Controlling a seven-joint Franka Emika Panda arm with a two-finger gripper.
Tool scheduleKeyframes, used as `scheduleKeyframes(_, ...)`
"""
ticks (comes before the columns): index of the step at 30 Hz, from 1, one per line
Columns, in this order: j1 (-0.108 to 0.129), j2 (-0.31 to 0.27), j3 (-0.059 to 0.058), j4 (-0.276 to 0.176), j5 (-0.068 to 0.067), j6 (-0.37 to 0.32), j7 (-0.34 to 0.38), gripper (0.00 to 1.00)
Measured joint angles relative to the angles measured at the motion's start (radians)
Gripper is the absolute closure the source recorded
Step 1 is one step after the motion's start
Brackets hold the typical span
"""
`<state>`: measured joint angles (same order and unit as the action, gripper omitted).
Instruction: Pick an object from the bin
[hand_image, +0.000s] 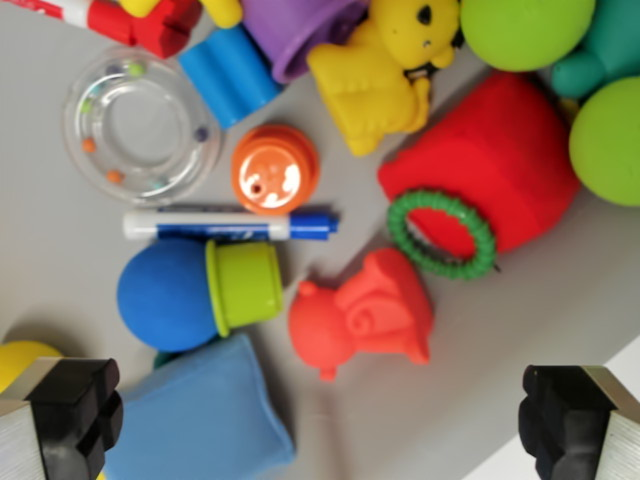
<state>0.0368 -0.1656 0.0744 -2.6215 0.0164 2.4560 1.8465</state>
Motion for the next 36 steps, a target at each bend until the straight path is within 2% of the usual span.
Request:
scheduleKeyframes(8, 0.003, -0.013, 0.020, -0.068, 0.010, 0.055, 0.123, 0.00)
scheduleKeyframes(23, 0.013, -0.020, 0.068, -0.193, 0.036, 0.171, 0.373, 0.00)
scheduleKeyframes(33, 0.023, -0.007, 0.105, -0.259, 0.060, 0.252, 0.539, 0.00)
scheduleKeyframes(36, 0.025, 0.012, 0.112, -0.267, 0.060, 0.282, 0.561, 0.00)
